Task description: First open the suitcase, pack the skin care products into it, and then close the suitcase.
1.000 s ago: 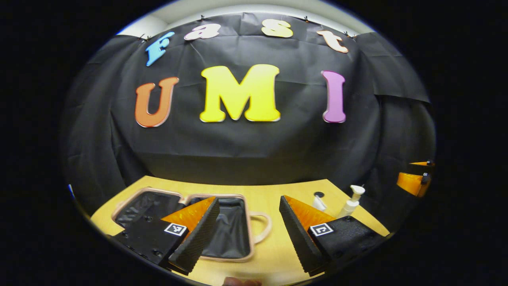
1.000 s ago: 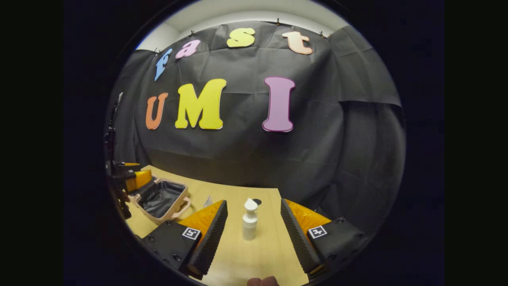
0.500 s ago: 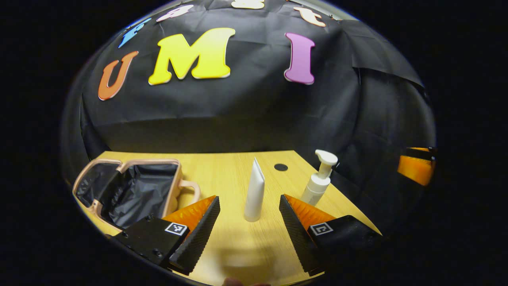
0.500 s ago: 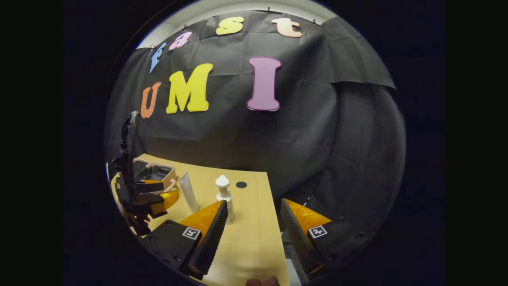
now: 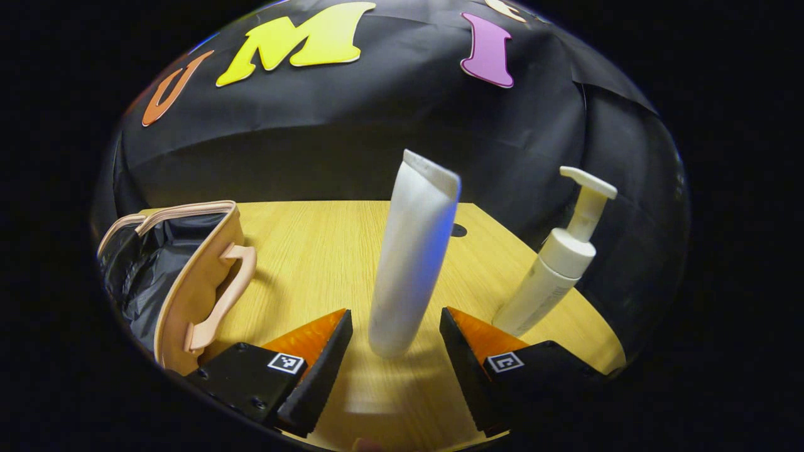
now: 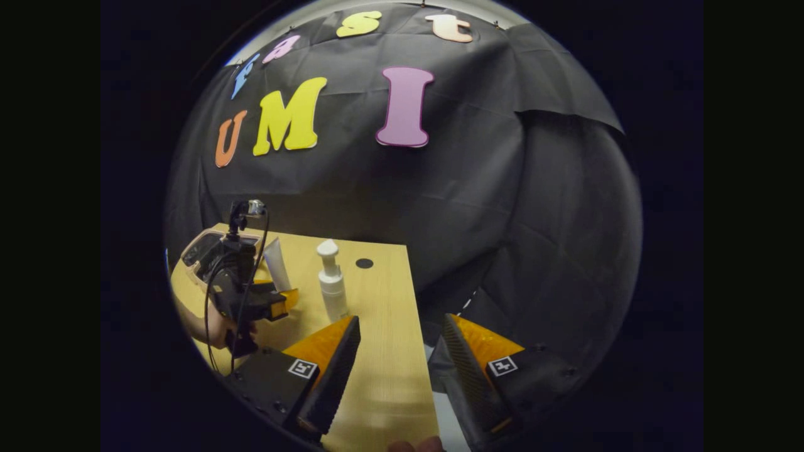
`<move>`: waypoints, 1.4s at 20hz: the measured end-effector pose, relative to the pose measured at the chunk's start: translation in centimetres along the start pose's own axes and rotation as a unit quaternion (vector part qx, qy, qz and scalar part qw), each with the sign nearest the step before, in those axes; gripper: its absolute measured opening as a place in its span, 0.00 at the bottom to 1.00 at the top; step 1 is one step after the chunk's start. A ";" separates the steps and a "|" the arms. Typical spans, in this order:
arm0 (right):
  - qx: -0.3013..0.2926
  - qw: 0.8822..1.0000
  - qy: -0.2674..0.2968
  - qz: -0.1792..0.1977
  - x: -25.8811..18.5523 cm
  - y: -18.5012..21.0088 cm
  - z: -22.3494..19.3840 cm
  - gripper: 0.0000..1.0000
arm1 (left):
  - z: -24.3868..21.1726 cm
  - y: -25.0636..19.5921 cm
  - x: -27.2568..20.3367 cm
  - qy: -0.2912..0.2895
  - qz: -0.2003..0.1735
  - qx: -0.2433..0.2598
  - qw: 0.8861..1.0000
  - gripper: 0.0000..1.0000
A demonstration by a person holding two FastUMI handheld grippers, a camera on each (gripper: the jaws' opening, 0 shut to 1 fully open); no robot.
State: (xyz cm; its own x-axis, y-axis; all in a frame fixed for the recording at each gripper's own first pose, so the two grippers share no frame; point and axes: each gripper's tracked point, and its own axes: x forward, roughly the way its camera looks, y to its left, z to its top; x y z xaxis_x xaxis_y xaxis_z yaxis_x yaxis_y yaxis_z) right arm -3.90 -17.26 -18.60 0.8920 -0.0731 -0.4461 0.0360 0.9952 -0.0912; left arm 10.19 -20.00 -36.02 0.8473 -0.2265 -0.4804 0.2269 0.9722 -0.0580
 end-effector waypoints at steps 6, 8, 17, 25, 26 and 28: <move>0.006 1.000 0.005 -0.010 0.8 -0.5 0.2 0.80 | -0.5 0.5 1.7 0.017 -0.004 0.025 1.000 0.75; 0.003 1.000 0.000 -0.009 1.1 -0.1 0.7 0.80 | -0.3 0.7 1.3 0.019 -0.002 0.035 0.999 0.53; 0.029 0.996 0.030 0.074 6.7 7.0 -2.3 0.80 | 2.9 1.1 -4.7 0.022 -0.045 0.033 0.998 0.44; 0.042 0.992 0.042 0.114 15.8 12.8 -4.2 0.80 | 5.2 6.4 -14.2 0.023 -0.006 0.024 0.999 0.43; 0.040 0.992 0.040 0.113 16.9 12.9 -4.3 0.80 | 5.1 7.2 -14.9 0.025 0.006 0.012 1.000 0.43; 0.042 0.991 0.041 0.117 18.2 13.4 -4.3 0.80 | 4.8 9.0 -16.4 0.032 0.030 -0.011 0.999 0.44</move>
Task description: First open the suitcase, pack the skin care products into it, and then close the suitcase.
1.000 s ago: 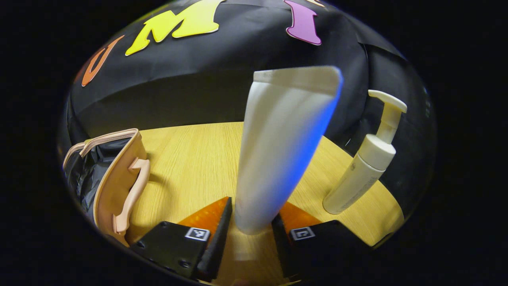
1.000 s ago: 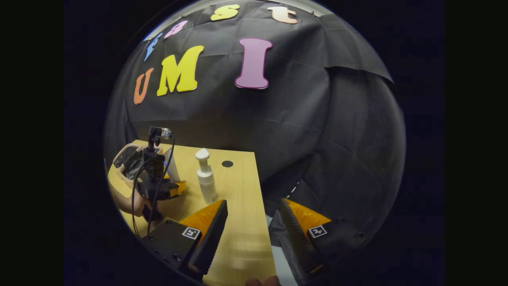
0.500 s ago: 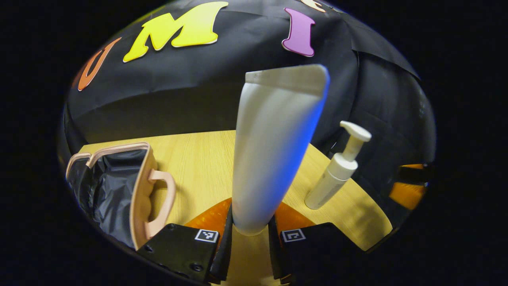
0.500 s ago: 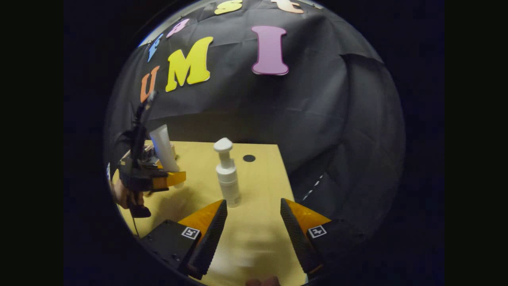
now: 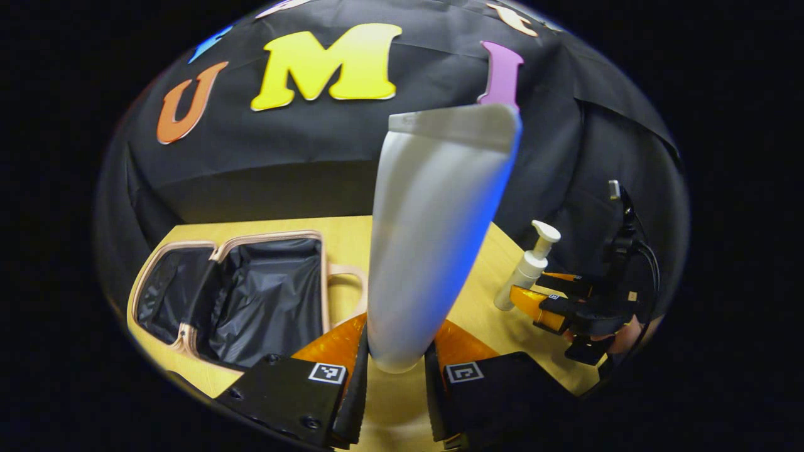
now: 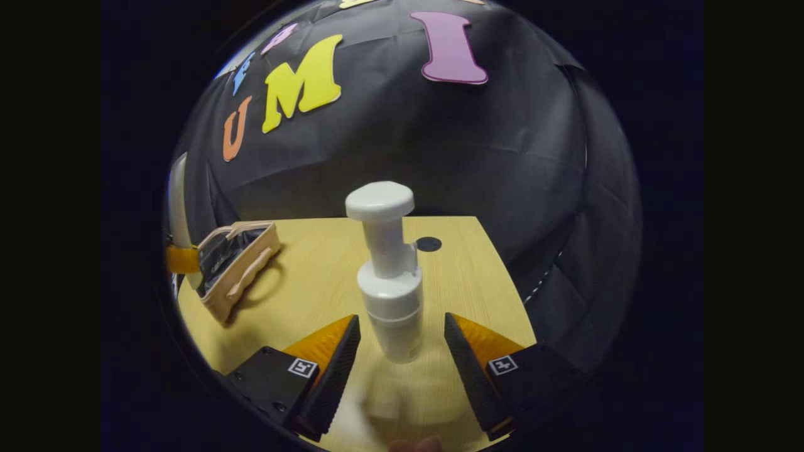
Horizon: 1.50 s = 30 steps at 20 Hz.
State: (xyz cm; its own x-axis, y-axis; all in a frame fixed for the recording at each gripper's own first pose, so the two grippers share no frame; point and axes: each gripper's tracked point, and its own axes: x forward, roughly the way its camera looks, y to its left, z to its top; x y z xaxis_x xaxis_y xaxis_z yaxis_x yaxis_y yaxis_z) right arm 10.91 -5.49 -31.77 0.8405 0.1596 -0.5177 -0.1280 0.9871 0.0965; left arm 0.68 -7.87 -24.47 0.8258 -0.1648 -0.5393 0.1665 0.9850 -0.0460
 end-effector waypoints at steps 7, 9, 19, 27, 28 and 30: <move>-0.007 1.000 0.017 -0.005 2.8 0.6 -0.3 0.63 | -0.3 8.5 -1.9 0.013 0.062 -0.033 0.997 0.43; -0.008 1.000 0.020 -0.014 2.5 0.5 -0.1 0.53 | 0.1 10.5 -2.2 0.013 0.070 -0.043 0.997 0.43; 0.021 0.998 0.041 0.036 -4.4 5.0 3.4 0.46 | -0.5 19.1 -0.7 0.103 0.015 -0.111 0.988 0.51; 0.038 0.995 0.045 0.078 -11.2 8.2 5.9 0.46 | -5.6 22.1 3.9 0.273 -0.050 -0.088 0.957 0.43; 0.041 0.995 0.043 0.082 -11.4 8.5 6.1 0.45 | -6.4 21.9 4.3 0.296 -0.057 -0.088 0.949 0.43; 0.053 0.994 0.044 0.086 -12.0 9.1 6.7 0.43 | -7.9 21.8 4.8 0.339 -0.066 -0.096 0.934 0.43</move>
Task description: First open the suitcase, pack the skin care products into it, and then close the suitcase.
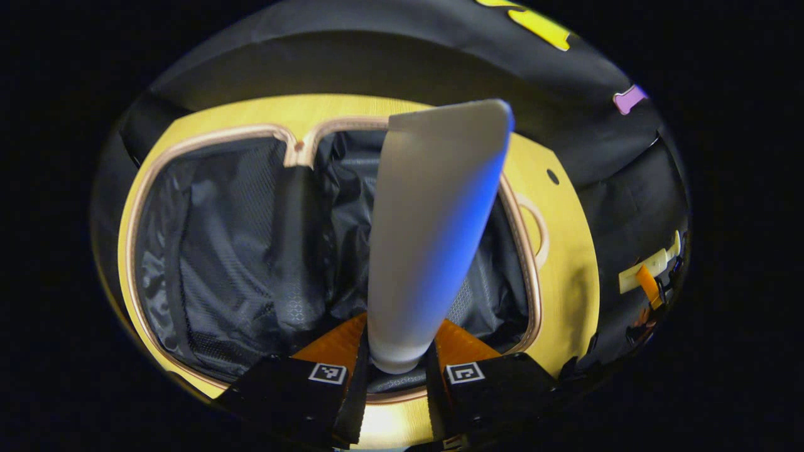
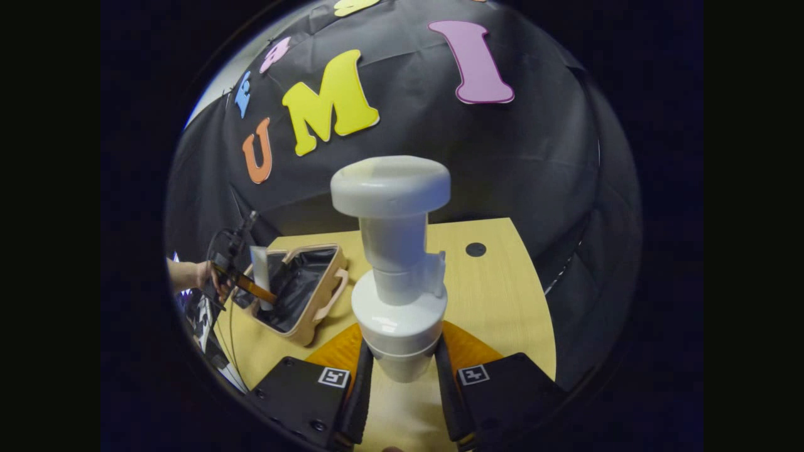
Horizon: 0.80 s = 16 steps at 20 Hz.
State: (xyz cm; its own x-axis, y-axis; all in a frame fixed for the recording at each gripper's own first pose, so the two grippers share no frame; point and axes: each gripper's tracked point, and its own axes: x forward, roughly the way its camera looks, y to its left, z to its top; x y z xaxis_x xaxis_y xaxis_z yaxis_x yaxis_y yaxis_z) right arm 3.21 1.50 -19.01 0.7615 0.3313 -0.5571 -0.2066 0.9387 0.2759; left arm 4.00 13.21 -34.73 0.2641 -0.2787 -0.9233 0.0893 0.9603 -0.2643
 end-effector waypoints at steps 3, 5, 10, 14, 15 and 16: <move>0.009 1.000 -0.003 0.004 -1.1 0.6 0.4 0.46 | -0.9 0.4 2.1 0.050 -0.016 -0.015 0.998 0.44; 0.007 1.000 0.002 0.004 -1.4 0.8 0.1 0.46 | -1.1 0.1 3.1 0.074 -0.028 -0.029 0.996 0.43; 0.005 1.000 0.005 0.005 -1.9 1.6 0.1 0.46 | -1.4 0.3 3.6 0.089 -0.021 -0.034 0.995 0.46; -0.015 1.000 0.008 0.023 -1.6 3.9 0.5 0.46 | -1.1 -0.7 3.1 0.074 -0.031 -0.045 0.996 0.54; -0.022 0.999 0.008 0.031 -1.3 4.8 0.7 0.46 | -1.0 -1.0 2.7 0.068 -0.034 -0.046 0.996 0.75; -0.028 0.999 0.011 0.039 -1.0 5.8 1.0 0.46 | -1.1 -1.3 2.2 0.061 -0.037 -0.049 0.996 0.80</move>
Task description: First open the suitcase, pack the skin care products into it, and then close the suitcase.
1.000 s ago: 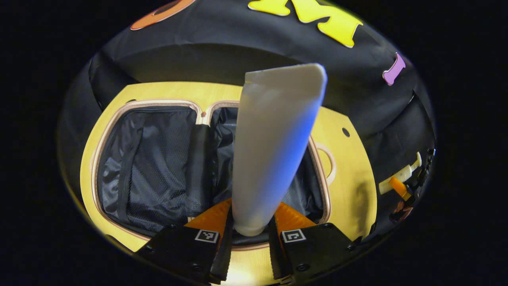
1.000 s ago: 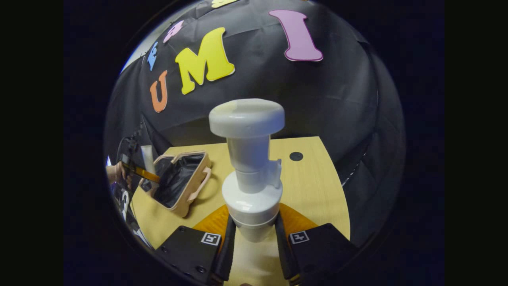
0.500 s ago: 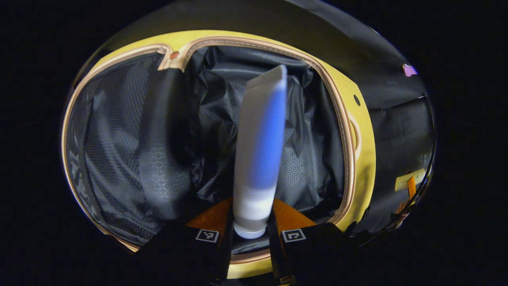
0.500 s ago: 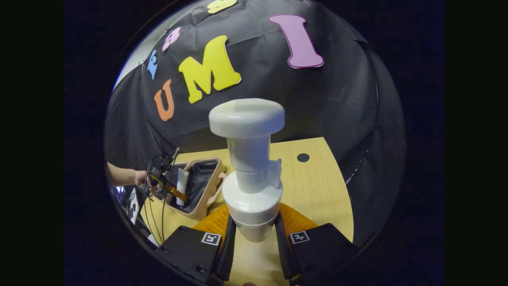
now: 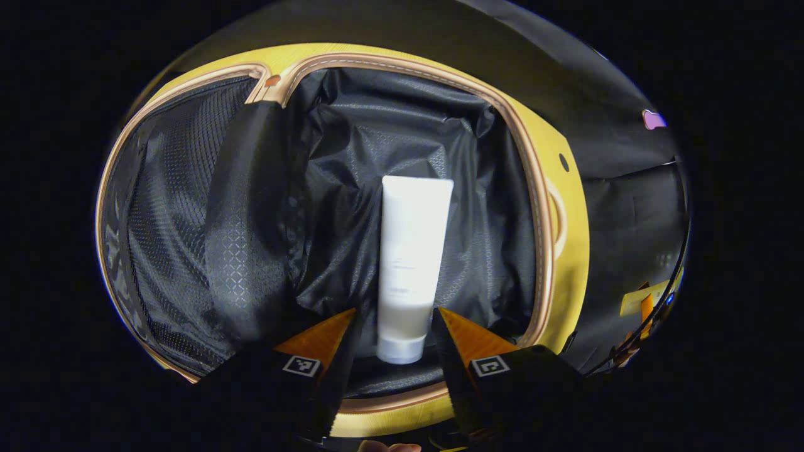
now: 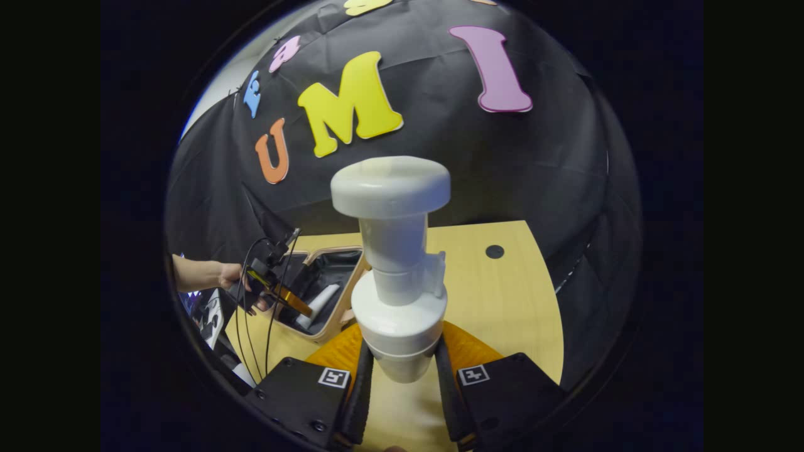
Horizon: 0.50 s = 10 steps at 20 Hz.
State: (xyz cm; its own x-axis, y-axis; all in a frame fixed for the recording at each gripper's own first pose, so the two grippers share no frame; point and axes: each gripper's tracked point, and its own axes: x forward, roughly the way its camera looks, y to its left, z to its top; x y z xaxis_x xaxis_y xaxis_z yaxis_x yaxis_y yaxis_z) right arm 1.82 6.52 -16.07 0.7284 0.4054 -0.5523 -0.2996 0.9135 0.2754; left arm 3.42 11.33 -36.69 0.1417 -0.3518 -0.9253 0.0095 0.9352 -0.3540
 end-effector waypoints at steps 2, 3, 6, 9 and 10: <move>-0.010 1.000 0.010 0.028 1.2 2.8 0.9 0.45 | -0.2 -1.0 -1.8 -0.031 -0.012 -0.013 0.999 0.94; -0.015 0.999 0.021 0.046 2.0 4.6 1.3 0.46 | -0.3 -1.6 -3.0 -0.054 -0.026 -0.025 0.998 0.83; -0.019 0.993 0.059 0.102 5.8 10.9 2.3 0.46 | -0.9 -2.5 -7.0 -0.148 -0.056 -0.057 0.986 0.87; -0.024 0.984 0.117 0.136 9.6 16.2 1.2 0.46 | -2.6 -0.7 -11.0 -0.244 -0.064 -0.090 0.963 0.99; -0.029 0.980 0.141 0.140 11.1 17.6 0.3 0.45 | -3.2 0.2 -11.7 -0.277 -0.056 -0.099 0.954 0.99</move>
State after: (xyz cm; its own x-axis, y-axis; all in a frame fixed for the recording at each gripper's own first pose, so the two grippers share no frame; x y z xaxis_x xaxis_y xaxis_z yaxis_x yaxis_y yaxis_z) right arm 4.86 27.09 -17.10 0.4156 0.6271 -0.6588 -0.5046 0.7616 0.4067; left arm -1.45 15.51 -26.34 0.6525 -0.3216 -0.6861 -0.1248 0.8475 -0.5159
